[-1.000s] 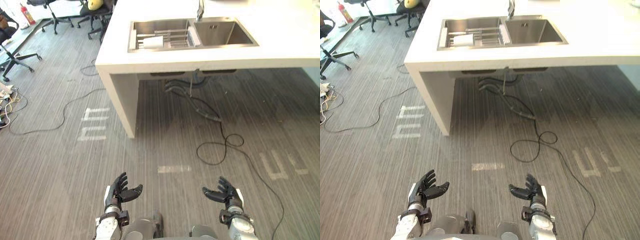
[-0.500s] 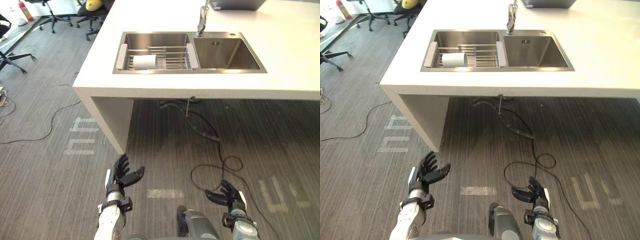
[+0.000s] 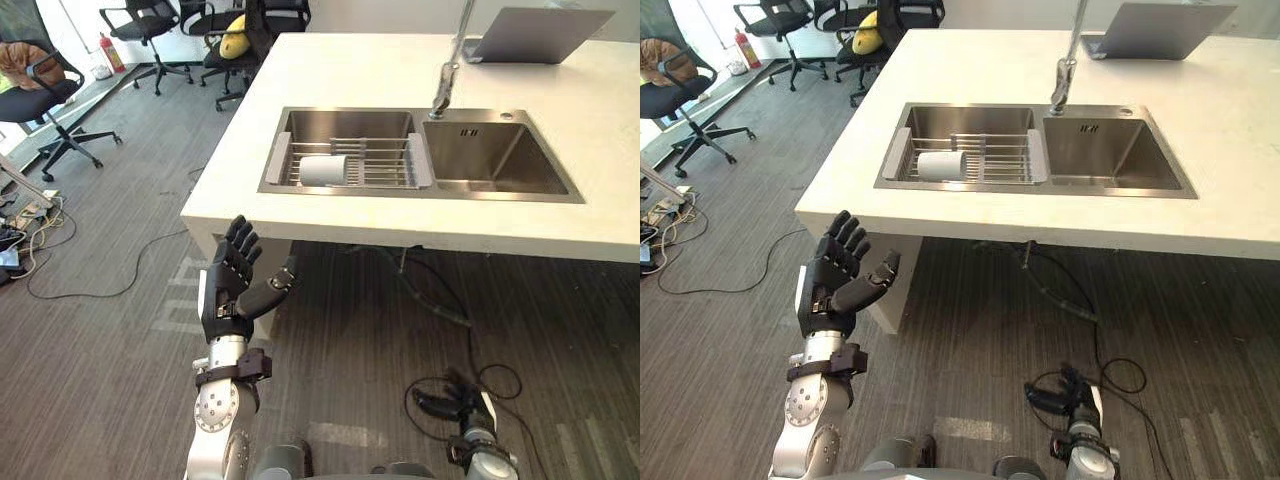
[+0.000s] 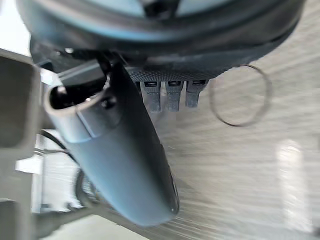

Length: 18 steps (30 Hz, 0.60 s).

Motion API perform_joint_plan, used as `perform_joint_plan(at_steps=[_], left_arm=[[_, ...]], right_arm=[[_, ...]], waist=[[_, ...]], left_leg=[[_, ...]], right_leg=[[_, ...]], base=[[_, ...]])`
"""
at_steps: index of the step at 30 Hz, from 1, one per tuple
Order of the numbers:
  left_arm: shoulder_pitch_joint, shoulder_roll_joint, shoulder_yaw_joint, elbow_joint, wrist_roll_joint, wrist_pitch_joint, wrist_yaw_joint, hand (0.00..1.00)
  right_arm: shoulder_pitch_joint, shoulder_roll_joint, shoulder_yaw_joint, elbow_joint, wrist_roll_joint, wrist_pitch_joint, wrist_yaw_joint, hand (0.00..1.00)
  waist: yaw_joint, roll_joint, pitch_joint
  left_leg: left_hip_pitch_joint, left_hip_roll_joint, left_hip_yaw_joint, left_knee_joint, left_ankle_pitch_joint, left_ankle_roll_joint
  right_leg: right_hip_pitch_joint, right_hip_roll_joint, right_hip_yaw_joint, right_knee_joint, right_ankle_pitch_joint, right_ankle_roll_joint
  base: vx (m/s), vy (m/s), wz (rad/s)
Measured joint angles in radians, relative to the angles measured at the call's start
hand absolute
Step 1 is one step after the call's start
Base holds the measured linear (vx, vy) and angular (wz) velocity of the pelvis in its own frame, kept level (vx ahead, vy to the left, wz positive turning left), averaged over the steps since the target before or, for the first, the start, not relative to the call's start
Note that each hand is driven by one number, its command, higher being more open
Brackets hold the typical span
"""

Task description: Walk over to the sink, pick up the cup, carry it to the dishwasher, place the cup inside the dishwasher, then close the dishwasher door

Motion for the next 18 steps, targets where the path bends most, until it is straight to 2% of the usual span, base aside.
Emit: perform_joint_plan(at_steps=[3,4,5,6,7,8,9,11,12,14,15,16,17,18], left_arm=[[0.001,0.029,-0.039,-0.071,0.001,-0.006,0.016,0.90],[0.002,0.042,-0.061,-0.102,0.003,-0.006,0.016,0.90],[0.003,0.057,-0.090,-0.132,0.006,-0.007,0.016,0.90],[0.003,0.075,-0.114,-0.161,0.029,-0.008,0.014,0.90],[0.003,0.082,-0.123,-0.174,0.040,-0.008,0.012,0.90],[0.001,0.095,-0.134,-0.194,0.056,-0.010,0.009,0.90],[0.001,0.098,-0.137,-0.194,0.066,-0.014,0.008,0.90],[-0.004,0.102,-0.145,-0.194,0.082,-0.015,0.012,0.90],[-0.011,0.101,-0.147,-0.194,0.082,-0.015,0.015,0.90],[-0.016,0.101,-0.146,-0.192,0.082,-0.015,0.020,0.90],[-0.018,0.102,-0.146,-0.188,0.086,-0.016,0.021,0.90],[-0.019,0.110,-0.144,-0.184,0.109,-0.017,0.023,0.90],[-0.027,0.110,-0.138,-0.157,0.149,-0.025,0.026,0.90],[-0.031,0.105,-0.130,-0.131,0.182,-0.019,0.030,0.90]], right_arm=[[0.001,0.002,0.026,0.057,-0.012,0.004,0.003,0.90],[0.001,0.002,0.028,0.068,-0.027,0.004,0.005,0.90],[0.005,0.003,0.030,0.080,-0.030,0.004,0.006,0.90],[0.008,0.007,0.035,0.092,-0.031,0.005,0.008,0.90],[0.008,0.010,0.037,0.097,-0.032,0.006,0.011,0.90],[0.008,0.020,0.034,0.096,-0.037,0.009,0.018,0.90],[0.008,0.020,0.036,0.094,-0.039,0.009,0.024,0.90],[0.003,0.020,0.046,0.088,-0.040,0.009,0.032,0.90],[-0.003,0.020,0.049,0.079,-0.041,0.009,0.039,0.90],[-0.009,0.020,0.068,0.072,-0.041,0.008,0.044,0.90],[-0.009,0.019,0.078,0.069,-0.041,0.005,0.047,0.90],[0.000,0.019,0.087,0.065,-0.042,0.003,0.047,0.90],[0.010,0.005,0.097,0.071,-0.038,-0.004,0.048,0.90],[0.000,-0.020,0.097,0.082,-0.043,-0.003,0.047,0.90]], waist=[[0.012,-0.009,0.003],[0.008,-0.013,0.005],[0.001,-0.019,0.004],[-0.006,-0.034,-0.002],[-0.010,-0.042,-0.004],[-0.016,-0.051,-0.002],[-0.021,-0.055,-0.005],[-0.035,-0.059,-0.010],[-0.039,-0.054,-0.008],[-0.039,-0.045,-0.002],[-0.040,-0.051,-0.006],[-0.043,-0.070,-0.018],[-0.048,-0.063,-0.025],[-0.042,-0.027,-0.041]], left_leg=[[0.048,-0.011,0.033,-0.004,-0.058,0.015],[0.075,-0.013,0.042,0.003,-0.086,0.017],[0.099,-0.021,0.050,0.012,-0.108,0.021],[0.124,-0.032,0.058,0.016,-0.128,0.026],[0.136,-0.037,0.058,0.016,-0.137,0.028],[0.170,-0.036,0.056,0.011,-0.150,0.034],[0.185,-0.034,0.053,0.003,-0.155,0.034],[0.232,-0.017,0.036,-0.030,-0.159,0.031],[0.250,0.006,0.029,-0.044,-0.162,0.025],[0.279,0.042,0.027,-0.049,-0.169,0.014],[0.291,0.049,0.027,-0.043,-0.174,0.004],[0.294,0.041,0.026,-0.031,-0.184,-0.013],[0.311,0.057,0.005,-0.017,-0.211,-0.041],[0.318,0.089,-0.004,-0.012,-0.212,-0.041]], right_leg=[[-0.001,-0.008,0.077,0.071,-0.017,0.028],[-0.028,-0.015,0.104,0.179,-0.049,0.076],[-0.073,-0.023,0.119,0.319,-0.064,0.148],[-0.128,-0.039,0.121,0.462,-0.053,0.189],[-0.150,-0.047,0.118,0.524,-0.040,0.207],[-0.198,-0.053,0.109,0.642,0.011,0.188],[-0.215,-0.057,0.098,0.683,0.010,0.172],[-0.274,-0.062,0.056,0.713,-0.049,0.074],[-0.318,-0.057,0.034,0.691,-0.072,0.036],[-0.379,-0.052,0.009,0.600,-0.079,0.018],[-0.382,-0.051,0.005,0.492,-0.063,0.013],[-0.364,-0.055,0.004,0.360,0.015,0.001],[-0.356,-0.050,0.003,0.320,0.093,-0.020],[-0.346,-0.014,-0.002,0.315,0.070,-0.040]], base=[[0.23,0.103,-0.25],[0.20,0.045,-0.28],[0.26,0.035,-0.19],[0.23,0.035,-0.08],[0.27,0.012,-0.04],[0.28,-0.028,0.03],[0.29,-0.048,0.06],[0.30,-0.115,0.20],[0.30,-0.159,0.22],[0.31,-0.213,0.05],[0.39,-0.277,0.07],[0.34,-0.259,0.18],[0.35,-0.240,0.02],[0.33,-0.239,-0.14]])
